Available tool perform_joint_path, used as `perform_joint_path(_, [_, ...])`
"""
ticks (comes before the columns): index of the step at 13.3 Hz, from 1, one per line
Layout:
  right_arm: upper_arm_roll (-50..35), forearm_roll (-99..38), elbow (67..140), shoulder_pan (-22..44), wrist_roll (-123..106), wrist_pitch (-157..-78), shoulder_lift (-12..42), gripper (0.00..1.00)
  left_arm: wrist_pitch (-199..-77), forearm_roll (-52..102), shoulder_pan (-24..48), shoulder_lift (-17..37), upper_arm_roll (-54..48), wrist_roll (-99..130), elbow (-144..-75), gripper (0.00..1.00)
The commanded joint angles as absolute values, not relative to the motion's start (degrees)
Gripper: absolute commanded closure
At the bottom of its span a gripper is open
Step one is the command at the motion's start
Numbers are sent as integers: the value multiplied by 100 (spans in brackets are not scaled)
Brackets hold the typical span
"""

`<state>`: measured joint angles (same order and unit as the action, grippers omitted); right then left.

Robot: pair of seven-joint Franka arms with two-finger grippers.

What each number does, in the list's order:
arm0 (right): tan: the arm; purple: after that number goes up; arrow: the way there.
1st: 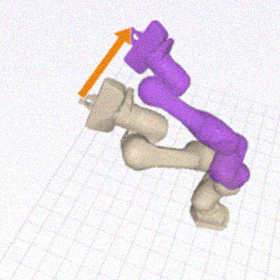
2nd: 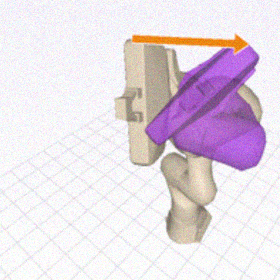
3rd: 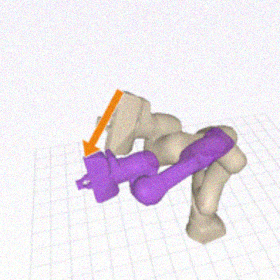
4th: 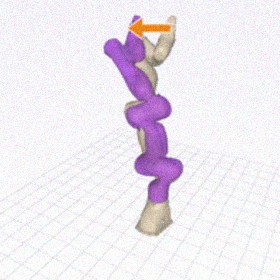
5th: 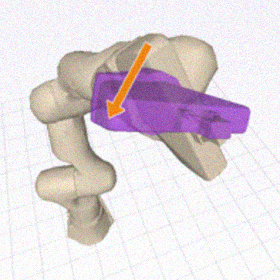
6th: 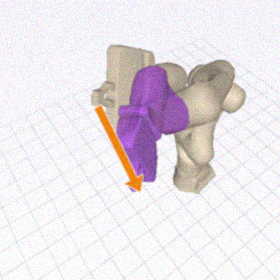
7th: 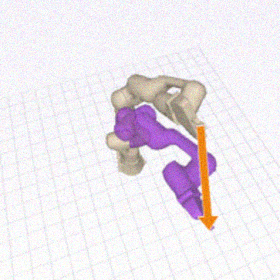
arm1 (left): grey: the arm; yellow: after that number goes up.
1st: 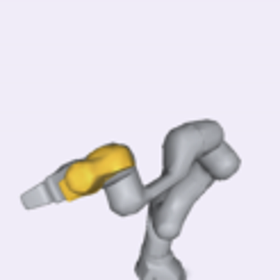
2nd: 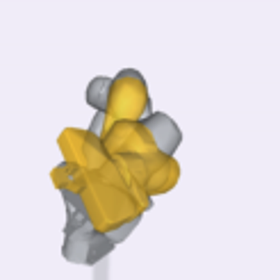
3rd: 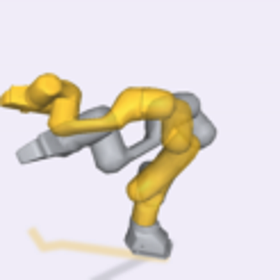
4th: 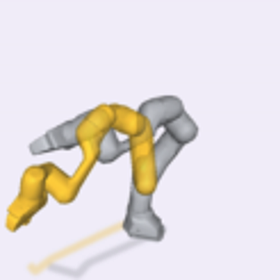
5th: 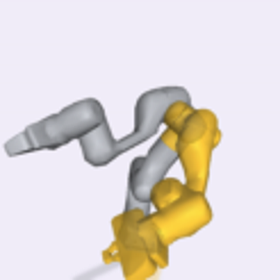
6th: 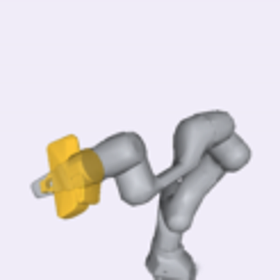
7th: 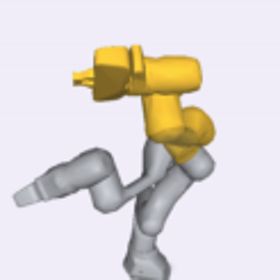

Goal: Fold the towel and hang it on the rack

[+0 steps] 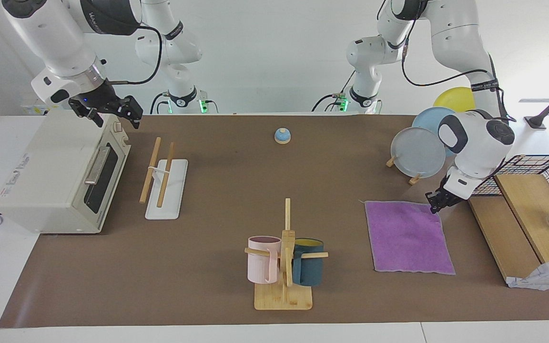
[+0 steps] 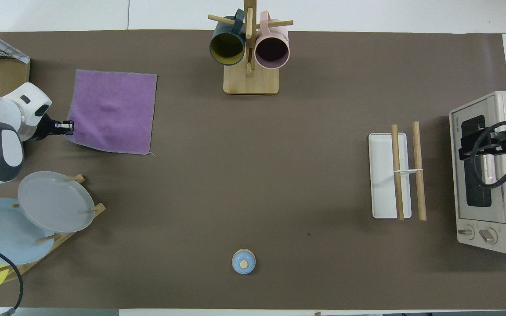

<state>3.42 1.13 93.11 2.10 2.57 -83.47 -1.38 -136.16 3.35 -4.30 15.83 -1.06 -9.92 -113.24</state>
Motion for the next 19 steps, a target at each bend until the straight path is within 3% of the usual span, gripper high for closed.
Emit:
perform_joint_path(1, [281,123,9343,123,299,-8385,-158,0,-13351,98,-28,1179,-61,-1239,-11347,100])
perform_joint_path(5, [281,123,9343,132,299,-8385,-158,0,-12850,-211,947,897,-62,-943,-11426,100])
perform_joint_path(10, [273,123,9343,123,299,-8385,-158,0,-13866,-220,1792,809,-62,-27,-12399,100])
perform_joint_path(11, [281,123,9343,123,299,-8385,-158,0,-13904,-220,1810,809,-62,0,-12471,73])
perform_joint_path(12, [281,123,9343,123,299,-8385,-158,0,-13869,-220,1793,800,-62,9,-12463,1])
perform_joint_path(19, [281,123,9343,123,299,-8385,-158,0,-13263,-150,1258,870,-70,-35,-11971,0])
